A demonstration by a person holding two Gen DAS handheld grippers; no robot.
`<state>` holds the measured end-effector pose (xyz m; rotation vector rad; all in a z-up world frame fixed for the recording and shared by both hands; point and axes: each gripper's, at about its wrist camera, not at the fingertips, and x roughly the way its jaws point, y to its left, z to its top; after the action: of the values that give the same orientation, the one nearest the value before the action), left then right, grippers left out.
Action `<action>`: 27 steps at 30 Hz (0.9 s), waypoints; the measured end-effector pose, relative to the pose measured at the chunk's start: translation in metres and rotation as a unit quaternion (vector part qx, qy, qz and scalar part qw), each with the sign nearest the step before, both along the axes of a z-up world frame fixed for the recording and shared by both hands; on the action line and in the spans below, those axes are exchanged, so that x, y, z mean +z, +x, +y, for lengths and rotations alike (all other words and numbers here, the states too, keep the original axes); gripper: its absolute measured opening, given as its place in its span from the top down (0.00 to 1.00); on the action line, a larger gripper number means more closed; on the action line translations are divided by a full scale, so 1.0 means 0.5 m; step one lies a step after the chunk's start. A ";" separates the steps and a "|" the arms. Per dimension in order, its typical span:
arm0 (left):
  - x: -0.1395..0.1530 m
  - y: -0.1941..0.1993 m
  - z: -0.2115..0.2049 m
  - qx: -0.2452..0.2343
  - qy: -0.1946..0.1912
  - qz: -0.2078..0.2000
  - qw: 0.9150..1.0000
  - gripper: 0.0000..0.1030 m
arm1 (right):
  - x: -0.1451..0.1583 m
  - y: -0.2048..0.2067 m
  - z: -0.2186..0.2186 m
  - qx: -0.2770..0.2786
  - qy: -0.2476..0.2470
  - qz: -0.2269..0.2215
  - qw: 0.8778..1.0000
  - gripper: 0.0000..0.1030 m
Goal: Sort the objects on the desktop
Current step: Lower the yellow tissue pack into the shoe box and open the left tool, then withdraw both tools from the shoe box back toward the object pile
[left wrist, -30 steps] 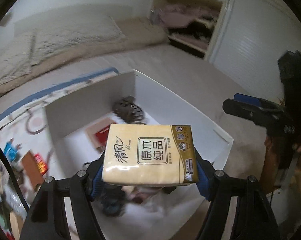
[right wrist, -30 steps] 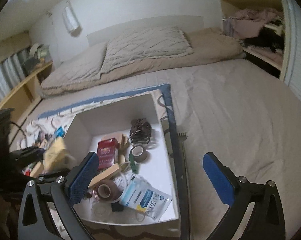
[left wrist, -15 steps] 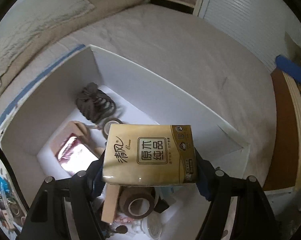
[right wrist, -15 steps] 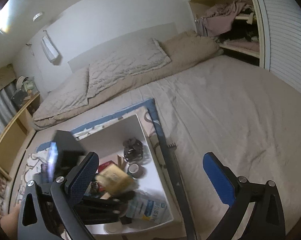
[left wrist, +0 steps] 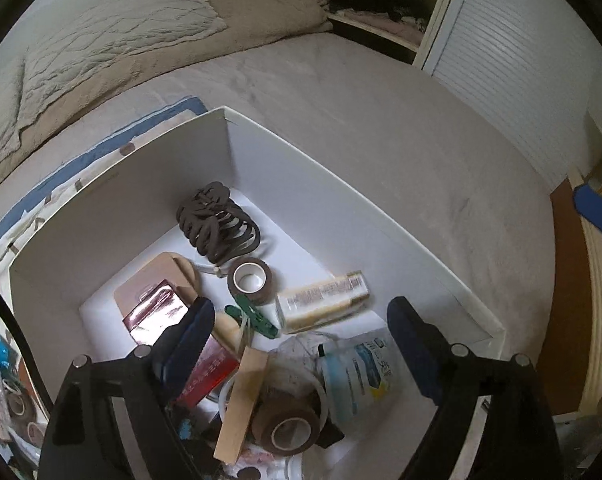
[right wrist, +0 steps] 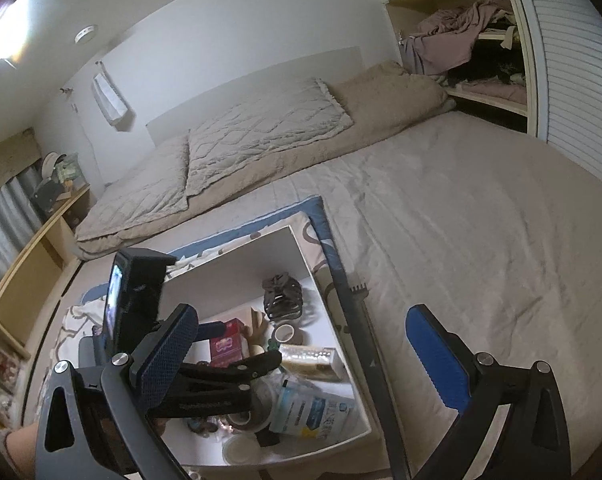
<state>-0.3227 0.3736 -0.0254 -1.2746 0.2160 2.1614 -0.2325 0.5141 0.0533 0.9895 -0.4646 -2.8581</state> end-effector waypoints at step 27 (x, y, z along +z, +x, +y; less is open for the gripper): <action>0.088 0.127 -0.169 0.046 0.050 0.076 0.995 0.01 | 0.016 0.104 -0.097 -0.017 0.035 0.036 0.999 0.00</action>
<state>-0.2594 0.2889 0.0186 -1.0846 0.1115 2.3205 -0.1804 0.4658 0.0613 0.8934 -0.3823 -2.9467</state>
